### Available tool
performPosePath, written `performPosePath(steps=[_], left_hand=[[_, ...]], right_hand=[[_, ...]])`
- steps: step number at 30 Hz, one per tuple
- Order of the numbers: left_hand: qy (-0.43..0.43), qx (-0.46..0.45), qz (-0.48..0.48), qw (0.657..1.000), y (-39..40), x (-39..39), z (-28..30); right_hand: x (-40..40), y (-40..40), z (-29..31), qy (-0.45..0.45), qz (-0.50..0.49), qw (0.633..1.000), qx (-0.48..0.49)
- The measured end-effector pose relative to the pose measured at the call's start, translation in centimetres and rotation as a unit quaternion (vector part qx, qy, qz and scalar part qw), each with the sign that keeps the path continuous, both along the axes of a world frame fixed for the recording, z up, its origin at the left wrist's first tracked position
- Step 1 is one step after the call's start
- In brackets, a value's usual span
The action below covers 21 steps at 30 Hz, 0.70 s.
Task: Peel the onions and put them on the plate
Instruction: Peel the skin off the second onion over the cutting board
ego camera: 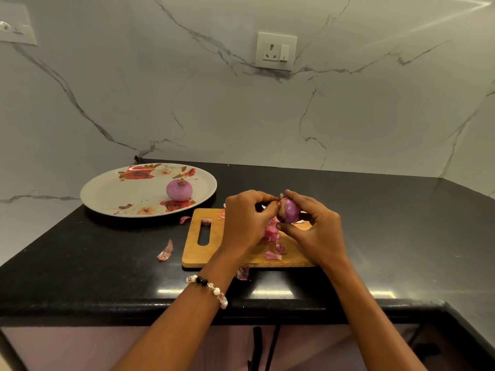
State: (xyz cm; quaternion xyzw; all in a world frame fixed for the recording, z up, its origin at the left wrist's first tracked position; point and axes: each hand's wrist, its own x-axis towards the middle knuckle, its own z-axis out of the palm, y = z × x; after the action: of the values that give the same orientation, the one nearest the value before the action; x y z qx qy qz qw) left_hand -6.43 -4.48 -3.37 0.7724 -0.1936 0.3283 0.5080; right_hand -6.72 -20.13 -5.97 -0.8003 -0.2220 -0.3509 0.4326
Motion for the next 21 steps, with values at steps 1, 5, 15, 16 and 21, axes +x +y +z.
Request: performPosePath(steps=[1,5,15,16,21], left_hand=[[-0.001,0.004,0.006,1.0,-0.04,0.02,-0.04],[-0.03,0.038,0.031,0.998,-0.19,0.02,-0.14],[-0.052,0.067,0.059,0.995,-0.27,0.37,-0.29],[-0.053,0.068,0.06,0.994,-0.25,0.37,-0.27],[-0.045,0.072,0.034,0.996,-0.27,0.51,-0.29]], right_hand=[[0.05,-0.03,-0.07,-0.006,-0.007,1.0,-0.012],[0.12,-0.02,-0.29,-0.034,-0.038,0.997,-0.057],[-0.32,0.52,-0.15,-0.063,-0.065,0.99,-0.106],[-0.35,0.57,-0.15,-0.066,-0.063,0.99,-0.109],[-0.29,0.56,-0.2,-0.069,-0.049,0.991,-0.102]])
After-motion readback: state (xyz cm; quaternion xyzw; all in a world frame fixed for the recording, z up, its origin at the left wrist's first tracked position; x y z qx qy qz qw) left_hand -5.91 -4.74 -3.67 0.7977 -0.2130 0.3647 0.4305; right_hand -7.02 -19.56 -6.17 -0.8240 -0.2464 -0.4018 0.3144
